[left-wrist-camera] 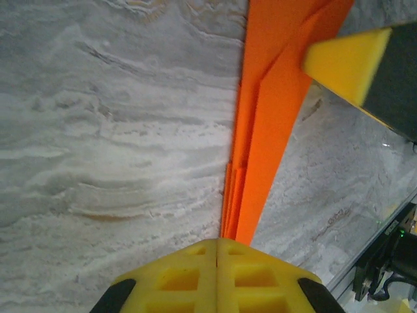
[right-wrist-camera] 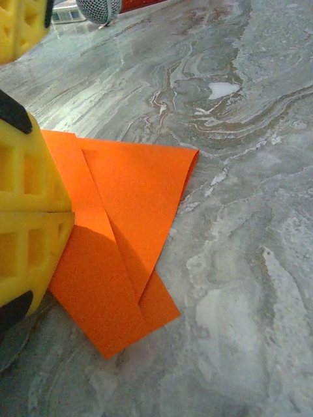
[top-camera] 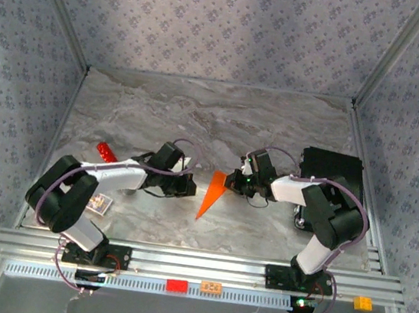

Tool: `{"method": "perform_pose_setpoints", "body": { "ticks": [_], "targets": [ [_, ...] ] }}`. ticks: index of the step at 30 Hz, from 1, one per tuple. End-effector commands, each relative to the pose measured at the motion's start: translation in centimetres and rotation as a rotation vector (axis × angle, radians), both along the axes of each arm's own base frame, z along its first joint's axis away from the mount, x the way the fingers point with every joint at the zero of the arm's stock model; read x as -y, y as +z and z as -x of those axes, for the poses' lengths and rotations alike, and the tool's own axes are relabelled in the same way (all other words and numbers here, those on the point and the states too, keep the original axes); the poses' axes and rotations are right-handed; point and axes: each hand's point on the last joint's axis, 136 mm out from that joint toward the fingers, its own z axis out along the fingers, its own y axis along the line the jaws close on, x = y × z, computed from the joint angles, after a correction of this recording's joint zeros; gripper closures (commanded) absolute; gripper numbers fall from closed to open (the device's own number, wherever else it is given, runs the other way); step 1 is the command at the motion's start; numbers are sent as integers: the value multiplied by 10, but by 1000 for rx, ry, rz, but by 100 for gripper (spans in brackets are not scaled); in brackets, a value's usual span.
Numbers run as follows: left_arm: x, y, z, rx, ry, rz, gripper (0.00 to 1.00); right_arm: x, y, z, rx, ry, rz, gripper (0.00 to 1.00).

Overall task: Fold a paper plane with a square sheet of paper (pick it up from the middle)
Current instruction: Fold the wing for the fifth time at the center of the table.

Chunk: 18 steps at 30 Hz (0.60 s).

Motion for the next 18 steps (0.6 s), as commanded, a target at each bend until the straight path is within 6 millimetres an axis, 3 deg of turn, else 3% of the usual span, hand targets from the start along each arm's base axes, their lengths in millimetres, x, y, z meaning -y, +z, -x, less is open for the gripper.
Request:
{"method": "perform_pose_setpoints", "body": {
  "ticks": [1,5,18],
  "targets": [
    [4,1,-13,12,17,10,93,2,15,0,26,12,1,92],
    [7,-4,-14,-6,9,23,89,7,26,4,58,-5,4,89],
    [28,-9,-13,-58,-73,102,80,16,23,31,25,-51,2,82]
  ]
}}
